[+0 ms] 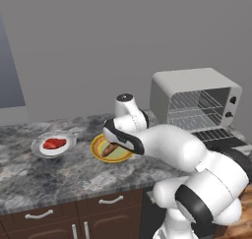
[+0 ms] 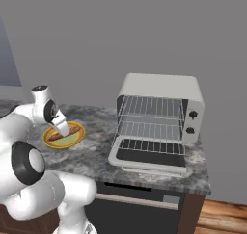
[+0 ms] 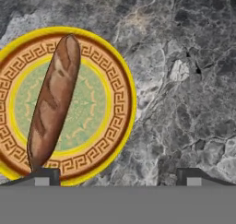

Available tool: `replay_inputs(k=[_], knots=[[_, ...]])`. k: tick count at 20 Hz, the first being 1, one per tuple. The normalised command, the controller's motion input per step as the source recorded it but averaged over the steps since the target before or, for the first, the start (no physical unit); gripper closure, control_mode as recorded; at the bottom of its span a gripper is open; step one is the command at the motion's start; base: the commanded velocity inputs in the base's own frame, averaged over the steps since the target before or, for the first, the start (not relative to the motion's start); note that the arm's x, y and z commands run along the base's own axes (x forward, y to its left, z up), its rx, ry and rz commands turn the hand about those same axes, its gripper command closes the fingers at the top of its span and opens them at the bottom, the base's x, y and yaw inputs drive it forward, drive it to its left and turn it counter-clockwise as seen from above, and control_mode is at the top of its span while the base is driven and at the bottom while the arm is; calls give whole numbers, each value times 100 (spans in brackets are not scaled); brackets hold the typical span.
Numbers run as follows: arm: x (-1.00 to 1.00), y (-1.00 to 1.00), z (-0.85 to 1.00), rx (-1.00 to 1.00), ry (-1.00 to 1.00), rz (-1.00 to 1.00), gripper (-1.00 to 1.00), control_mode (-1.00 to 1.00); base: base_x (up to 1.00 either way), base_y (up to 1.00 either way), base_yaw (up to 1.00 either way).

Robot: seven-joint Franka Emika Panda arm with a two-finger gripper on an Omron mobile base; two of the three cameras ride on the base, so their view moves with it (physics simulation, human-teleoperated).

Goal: Open the toaster oven door. Place the baguette on the bottom rack in the toaster oven and place the steak on the top rack.

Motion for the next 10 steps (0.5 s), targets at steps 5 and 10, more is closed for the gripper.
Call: replay_inputs(k=[5,10], knots=[[42,17,-27,2,0,-1,-100,-100,0,0,0],[46,13,-28,1,0,-1,-100,-100,0,0,0]])
